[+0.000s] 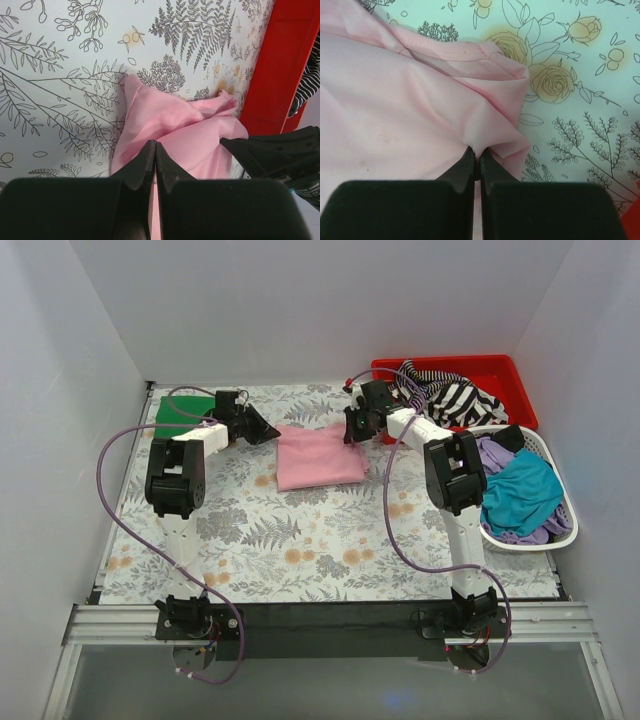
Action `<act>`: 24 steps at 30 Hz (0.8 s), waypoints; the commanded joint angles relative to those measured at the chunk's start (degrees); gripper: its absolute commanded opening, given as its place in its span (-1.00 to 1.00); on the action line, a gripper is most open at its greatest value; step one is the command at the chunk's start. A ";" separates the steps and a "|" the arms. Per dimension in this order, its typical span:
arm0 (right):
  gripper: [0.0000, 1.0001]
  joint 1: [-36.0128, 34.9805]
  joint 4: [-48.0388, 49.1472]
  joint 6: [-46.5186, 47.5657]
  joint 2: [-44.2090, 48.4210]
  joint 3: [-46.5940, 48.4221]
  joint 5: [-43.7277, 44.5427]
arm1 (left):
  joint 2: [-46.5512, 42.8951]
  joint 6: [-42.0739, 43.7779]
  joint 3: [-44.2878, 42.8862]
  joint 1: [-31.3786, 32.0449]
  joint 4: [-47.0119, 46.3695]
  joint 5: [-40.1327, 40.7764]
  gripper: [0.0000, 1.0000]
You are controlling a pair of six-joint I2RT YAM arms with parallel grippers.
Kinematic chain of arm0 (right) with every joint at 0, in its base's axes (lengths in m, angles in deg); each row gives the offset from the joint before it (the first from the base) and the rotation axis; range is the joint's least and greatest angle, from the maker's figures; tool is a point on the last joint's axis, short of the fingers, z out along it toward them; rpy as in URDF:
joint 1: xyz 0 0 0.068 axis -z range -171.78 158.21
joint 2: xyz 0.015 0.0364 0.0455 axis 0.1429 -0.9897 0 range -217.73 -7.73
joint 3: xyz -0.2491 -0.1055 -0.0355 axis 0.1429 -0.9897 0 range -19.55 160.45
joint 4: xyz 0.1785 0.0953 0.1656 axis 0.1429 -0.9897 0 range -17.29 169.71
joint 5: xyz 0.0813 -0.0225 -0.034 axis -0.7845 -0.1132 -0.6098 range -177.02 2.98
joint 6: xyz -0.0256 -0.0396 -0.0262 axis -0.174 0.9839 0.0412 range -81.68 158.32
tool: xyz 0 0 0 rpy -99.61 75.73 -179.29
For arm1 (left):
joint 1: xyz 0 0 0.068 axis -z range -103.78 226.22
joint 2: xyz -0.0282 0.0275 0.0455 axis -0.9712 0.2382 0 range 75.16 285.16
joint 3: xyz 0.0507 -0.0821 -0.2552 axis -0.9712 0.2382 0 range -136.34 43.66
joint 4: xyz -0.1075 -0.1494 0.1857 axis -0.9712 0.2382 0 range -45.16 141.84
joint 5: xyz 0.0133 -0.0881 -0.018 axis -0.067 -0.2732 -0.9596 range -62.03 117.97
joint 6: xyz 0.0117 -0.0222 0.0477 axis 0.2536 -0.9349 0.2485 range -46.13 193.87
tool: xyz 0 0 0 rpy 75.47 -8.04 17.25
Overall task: Fold and stack the t-shirts
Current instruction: Fold the tshirt
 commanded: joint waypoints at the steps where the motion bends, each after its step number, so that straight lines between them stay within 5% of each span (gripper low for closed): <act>1: -0.97 0.02 2.22 1.45 5.74 -2.13 -1.97 | -3.39 0.56 0.35 0.22 -0.93 -1.16 -1.00; 23: -0.97 0.02 5.21 2.78 7.60 -3.20 -2.68 | -4.81 1.08 -5.19 -0.66 3.37 -1.34 -1.00; 24: -0.97 0.02 5.21 2.60 7.16 -3.02 -2.85 | -4.45 1.52 -4.32 -0.66 3.55 -0.90 -0.85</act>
